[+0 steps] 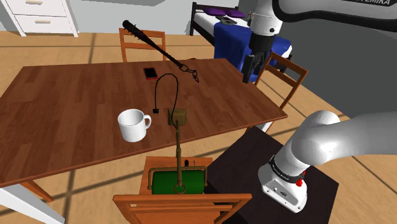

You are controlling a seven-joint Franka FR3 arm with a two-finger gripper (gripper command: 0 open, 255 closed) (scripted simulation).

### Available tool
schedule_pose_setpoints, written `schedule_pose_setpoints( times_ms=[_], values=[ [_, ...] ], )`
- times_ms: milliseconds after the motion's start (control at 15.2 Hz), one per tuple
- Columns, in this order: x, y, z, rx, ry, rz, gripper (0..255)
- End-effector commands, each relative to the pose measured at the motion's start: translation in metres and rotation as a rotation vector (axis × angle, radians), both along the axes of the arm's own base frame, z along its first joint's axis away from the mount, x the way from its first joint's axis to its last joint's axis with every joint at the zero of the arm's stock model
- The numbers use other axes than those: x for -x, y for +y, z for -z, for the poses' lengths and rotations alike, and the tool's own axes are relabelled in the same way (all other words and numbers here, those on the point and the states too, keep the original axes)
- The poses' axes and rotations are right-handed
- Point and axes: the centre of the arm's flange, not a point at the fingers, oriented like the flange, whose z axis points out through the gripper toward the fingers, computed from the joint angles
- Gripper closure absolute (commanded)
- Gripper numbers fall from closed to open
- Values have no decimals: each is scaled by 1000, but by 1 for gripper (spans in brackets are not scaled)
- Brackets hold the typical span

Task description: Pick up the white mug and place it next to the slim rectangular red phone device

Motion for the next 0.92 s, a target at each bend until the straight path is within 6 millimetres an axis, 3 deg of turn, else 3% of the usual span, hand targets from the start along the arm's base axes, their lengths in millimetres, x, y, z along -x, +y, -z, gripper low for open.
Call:
schedule_pose_setpoints(
  times_ms=[0, 858],
  values=[
    [0, 0, 0, 0, 0, 0, 0],
    [-76, 140, 60, -3, -12, 22, 0]
  ],
)
